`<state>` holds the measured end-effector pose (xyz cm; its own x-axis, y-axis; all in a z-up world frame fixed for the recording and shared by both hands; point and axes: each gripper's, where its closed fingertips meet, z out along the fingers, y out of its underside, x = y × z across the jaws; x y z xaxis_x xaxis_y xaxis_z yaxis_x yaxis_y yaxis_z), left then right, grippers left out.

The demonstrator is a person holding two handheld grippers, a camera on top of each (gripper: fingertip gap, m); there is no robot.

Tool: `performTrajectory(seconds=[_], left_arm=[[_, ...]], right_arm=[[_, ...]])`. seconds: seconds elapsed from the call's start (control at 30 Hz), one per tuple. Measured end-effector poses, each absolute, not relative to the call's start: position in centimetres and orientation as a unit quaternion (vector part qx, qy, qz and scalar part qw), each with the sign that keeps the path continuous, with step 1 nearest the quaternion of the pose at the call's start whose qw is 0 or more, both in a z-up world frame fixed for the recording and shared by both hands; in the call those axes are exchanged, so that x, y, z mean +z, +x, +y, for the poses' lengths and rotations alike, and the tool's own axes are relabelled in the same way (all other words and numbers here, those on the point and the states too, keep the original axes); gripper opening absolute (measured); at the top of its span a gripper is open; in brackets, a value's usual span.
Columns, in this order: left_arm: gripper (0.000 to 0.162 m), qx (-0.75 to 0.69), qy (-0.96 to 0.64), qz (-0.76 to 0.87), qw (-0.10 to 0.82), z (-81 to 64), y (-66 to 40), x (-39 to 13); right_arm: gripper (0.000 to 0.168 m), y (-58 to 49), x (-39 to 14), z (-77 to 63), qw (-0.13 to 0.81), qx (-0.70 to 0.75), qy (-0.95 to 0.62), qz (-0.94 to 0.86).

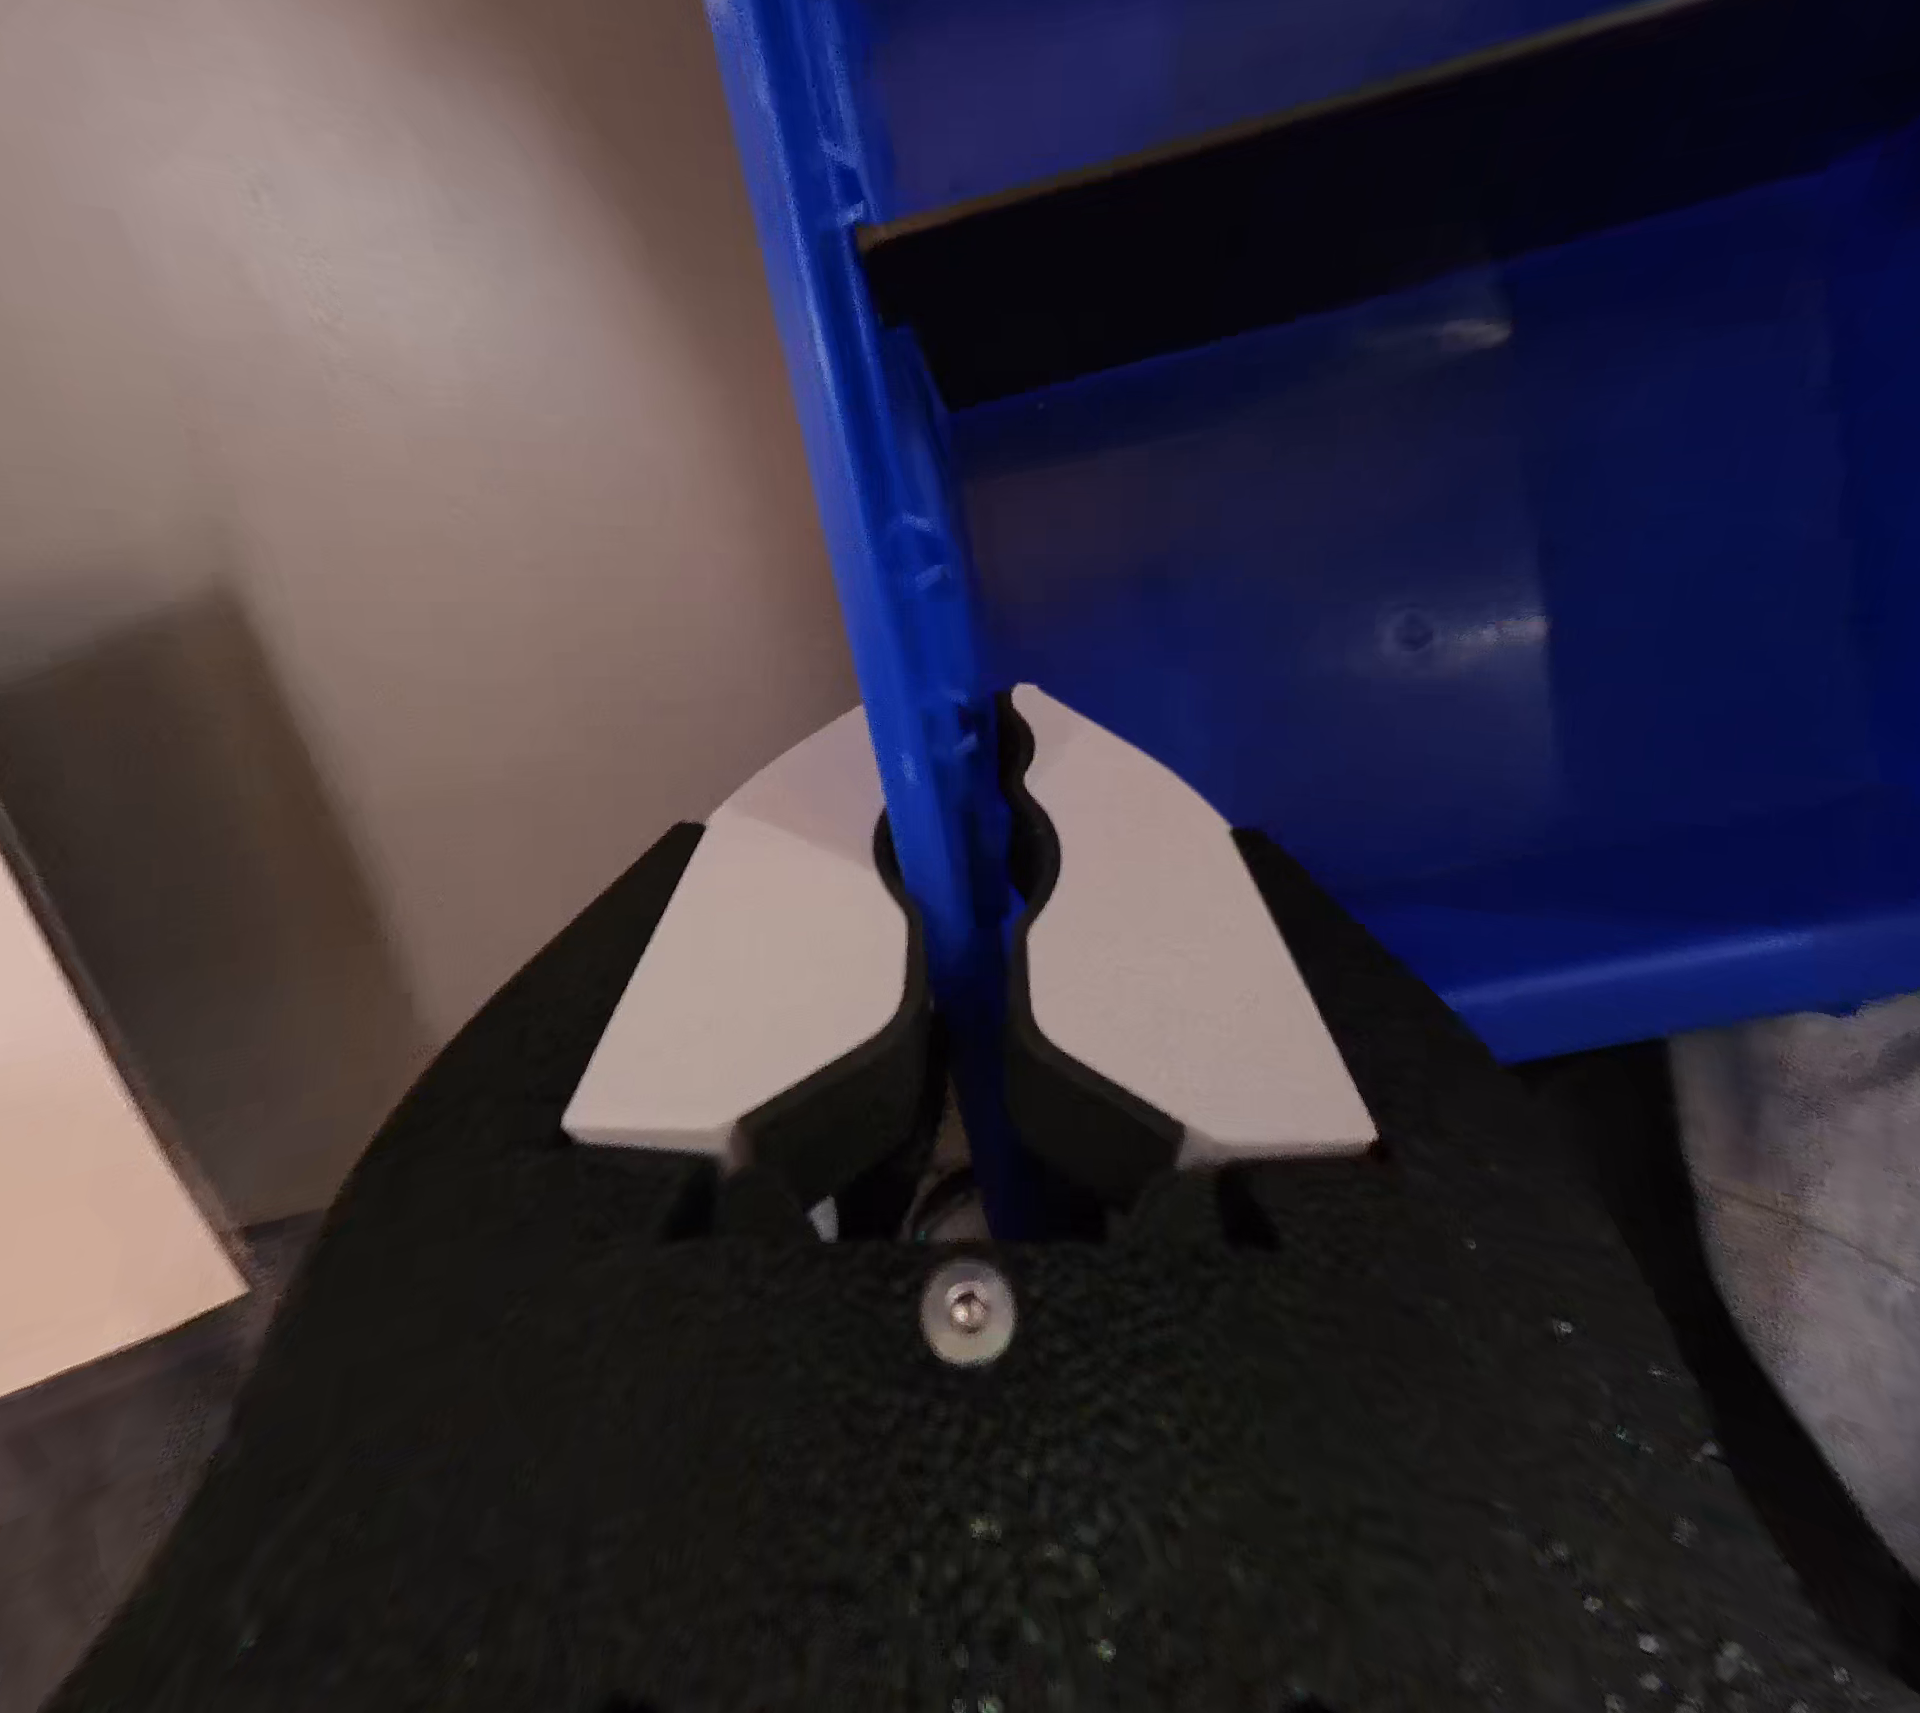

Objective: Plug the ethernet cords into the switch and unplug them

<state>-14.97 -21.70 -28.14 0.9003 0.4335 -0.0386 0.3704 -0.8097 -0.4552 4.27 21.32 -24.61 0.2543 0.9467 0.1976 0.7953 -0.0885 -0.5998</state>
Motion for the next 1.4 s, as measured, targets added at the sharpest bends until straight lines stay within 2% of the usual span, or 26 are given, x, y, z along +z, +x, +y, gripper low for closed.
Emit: performTrajectory(seconds=[0.1,0.37,0.5,0.57,0.67,0.8,0.87,0.9,0.93,1.1,1.17,1.3,1.4], left_arm=[[0.009,0.075,-0.947,-0.212,0.231,-21.5,-14.9,-27.9],[0.005,0.04,-0.933,-0.221,0.282,-22.1,-14.5,-27.5],[0.005,0.054,-0.918,-0.221,0.325,-21.9,-14.6,-26.4],[0.005,0.064,-0.91,-0.224,0.342,-21.8,-14.6,-25.8],[0.005,0.079,-0.907,-0.22,0.351,-21.7,-14.5,-25.6],[0.005,0.082,-0.901,-0.219,0.364,-21.7,-14.1,-25.4],[0.005,0.082,-0.905,-0.219,0.357,-22.1,-14.0,-25.6],[0.005,0.086,-0.907,-0.221,0.347,-22.3,-14.1,-25.8],[0.005,0.081,-0.905,-0.222,0.352,-22.4,-14.1,-25.9],[0.004,0.065,-0.905,-0.232,0.35,-23.1,-14.9,-25.6],[0.004,0.072,-0.907,-0.23,0.344,-23.2,-15.4,-25.1],[0.004,0.078,-0.907,-0.227,0.345,-23.3,-16.4,-22.6],[0.005,0.072,-0.911,-0.207,0.348,-22.5,-16.7,-18.7]], right_arm=[[0.058,4.6,-24.2,20.1,0.293,0.183,-0.729,-0.591],[0.039,7.6,-16.6,21.9,0.454,0.217,-0.672,-0.544],[0.032,4.4,-11.8,17.0,0.495,0.327,-0.569,-0.57],[0.031,1.2,-9.9,12.0,0.478,0.384,-0.494,-0.617],[0.035,-4.6,-10.1,5.9,0.433,0.356,-0.404,-0.723],[0.048,-11.5,-15.4,1.9,0.301,0.256,-0.376,-0.838],[0.048,-13.7,-17.4,1.7,0.283,0.19,-0.357,-0.87],[0.043,-14.8,-17.8,1.6,0.295,0.162,-0.332,-0.881],[0.031,-15.7,-17.9,1.9,0.316,0.132,-0.307,-0.888],[0.026,-16.5,-18.9,1.0,0.274,0.056,-0.274,-0.92],[0.013,-16.5,-18.8,0.5,0.249,0.05,-0.284,-0.924],[0.01,-16.6,-16.8,0.5,0.228,0.07,-0.302,-0.923],[0.009,-16.5,-12.8,1.0,0.243,0.1,-0.305,-0.915]])
